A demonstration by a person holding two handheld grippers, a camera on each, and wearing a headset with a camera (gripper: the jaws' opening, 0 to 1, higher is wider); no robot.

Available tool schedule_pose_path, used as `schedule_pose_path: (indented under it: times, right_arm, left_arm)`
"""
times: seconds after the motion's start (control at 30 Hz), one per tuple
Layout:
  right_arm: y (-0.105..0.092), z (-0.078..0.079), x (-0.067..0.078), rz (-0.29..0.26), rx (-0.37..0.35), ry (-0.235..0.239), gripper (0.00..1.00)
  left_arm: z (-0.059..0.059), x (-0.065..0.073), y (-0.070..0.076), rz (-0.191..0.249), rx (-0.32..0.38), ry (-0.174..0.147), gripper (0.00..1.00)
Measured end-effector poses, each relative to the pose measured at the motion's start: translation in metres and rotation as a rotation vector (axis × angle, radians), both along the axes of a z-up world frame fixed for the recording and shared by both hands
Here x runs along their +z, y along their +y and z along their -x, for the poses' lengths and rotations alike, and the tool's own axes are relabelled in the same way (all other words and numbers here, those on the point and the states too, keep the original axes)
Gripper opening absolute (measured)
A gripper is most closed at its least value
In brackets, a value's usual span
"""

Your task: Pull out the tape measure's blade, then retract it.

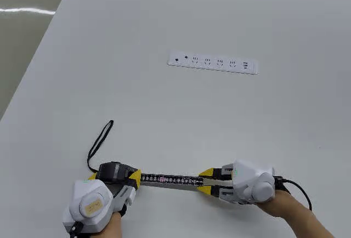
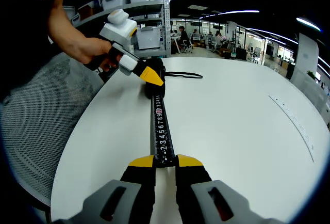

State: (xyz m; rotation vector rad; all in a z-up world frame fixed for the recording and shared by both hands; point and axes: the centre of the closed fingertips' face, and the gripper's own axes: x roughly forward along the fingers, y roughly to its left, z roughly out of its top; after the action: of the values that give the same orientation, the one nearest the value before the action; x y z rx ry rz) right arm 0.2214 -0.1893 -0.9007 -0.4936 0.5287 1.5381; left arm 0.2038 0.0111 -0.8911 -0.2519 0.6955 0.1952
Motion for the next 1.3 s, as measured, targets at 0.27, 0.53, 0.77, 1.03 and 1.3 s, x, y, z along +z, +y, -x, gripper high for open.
schedule_pose_path:
  times: [0.27, 0.53, 0.77, 1.03, 1.3]
  right_arm:
    - [0.004, 0.001, 0.0, -0.004, -0.001, 0.003, 0.12]
    - [0.007, 0.001, -0.001, -0.007, -0.003, 0.004, 0.12]
    - [0.011, 0.001, -0.001, -0.01, -0.004, 0.005, 0.12]
    - [0.015, 0.001, -0.002, -0.014, -0.003, 0.007, 0.12]
    - [0.019, 0.002, -0.002, -0.018, -0.002, 0.009, 0.12]
  left_arm:
    - [0.0, 0.0, 0.0, 0.0, 0.001, -0.001, 0.62]
    - [0.0, -0.001, 0.0, -0.001, 0.002, -0.001, 0.62]
    - [0.0, -0.001, 0.0, 0.0, 0.002, -0.001, 0.62]
    - [0.0, 0.0, 0.0, 0.005, 0.003, -0.002, 0.62]
    - [0.0, -0.001, 0.001, 0.009, 0.002, -0.001, 0.62]
